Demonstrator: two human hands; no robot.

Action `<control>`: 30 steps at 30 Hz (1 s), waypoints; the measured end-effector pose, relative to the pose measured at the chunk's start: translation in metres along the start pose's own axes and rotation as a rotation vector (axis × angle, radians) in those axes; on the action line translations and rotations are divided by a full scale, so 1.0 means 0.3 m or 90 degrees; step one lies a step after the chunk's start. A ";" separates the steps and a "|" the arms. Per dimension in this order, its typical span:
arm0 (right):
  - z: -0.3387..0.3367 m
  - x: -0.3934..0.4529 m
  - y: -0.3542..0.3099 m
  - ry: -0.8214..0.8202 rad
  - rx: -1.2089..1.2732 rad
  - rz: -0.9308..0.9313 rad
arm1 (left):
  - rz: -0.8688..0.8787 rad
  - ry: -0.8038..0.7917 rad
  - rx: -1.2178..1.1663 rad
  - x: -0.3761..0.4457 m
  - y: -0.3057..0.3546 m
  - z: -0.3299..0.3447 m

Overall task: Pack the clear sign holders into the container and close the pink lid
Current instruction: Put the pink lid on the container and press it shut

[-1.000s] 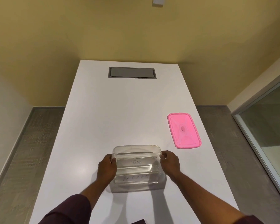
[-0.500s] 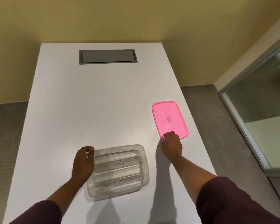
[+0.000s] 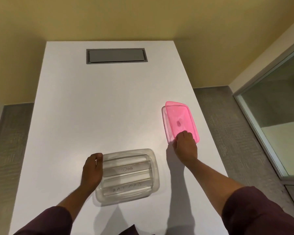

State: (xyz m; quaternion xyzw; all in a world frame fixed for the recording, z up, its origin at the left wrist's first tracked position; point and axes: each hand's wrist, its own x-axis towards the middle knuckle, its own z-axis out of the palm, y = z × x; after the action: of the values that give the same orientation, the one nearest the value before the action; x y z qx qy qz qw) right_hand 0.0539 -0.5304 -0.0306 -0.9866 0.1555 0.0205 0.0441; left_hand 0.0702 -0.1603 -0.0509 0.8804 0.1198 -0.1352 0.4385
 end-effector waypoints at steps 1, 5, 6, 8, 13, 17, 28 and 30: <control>-0.015 0.002 -0.005 0.034 0.049 0.002 | -0.003 -0.004 -0.002 -0.003 0.001 -0.003; -0.114 -0.002 -0.052 0.134 0.262 -0.016 | 0.005 -0.019 -0.010 -0.023 0.006 -0.012; -0.140 -0.012 -0.070 0.150 0.292 -0.031 | 0.011 -0.017 -0.005 -0.031 0.004 -0.017; -0.190 -0.036 -0.108 0.173 0.356 -0.039 | 0.015 -0.010 0.009 -0.048 -0.003 -0.031; -0.319 -0.139 -0.230 0.185 0.564 -0.008 | 0.039 0.024 0.006 -0.094 -0.022 -0.081; -0.390 -0.223 -0.305 0.214 0.800 0.059 | 0.046 0.058 -0.033 -0.123 -0.022 -0.139; -0.235 -0.313 -0.391 -0.111 0.969 0.369 | -0.015 -0.028 -0.213 -0.232 0.025 -0.165; -0.213 -0.315 -0.402 -0.135 0.959 0.379 | -0.007 -0.023 -0.182 -0.250 0.043 -0.156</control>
State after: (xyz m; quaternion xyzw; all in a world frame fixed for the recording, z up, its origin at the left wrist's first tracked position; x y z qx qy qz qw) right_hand 0.0030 -0.3933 0.0478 -0.6028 0.3781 0.0145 0.7025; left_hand 0.0107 -0.1371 0.0115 0.8058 0.1344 -0.1352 0.5607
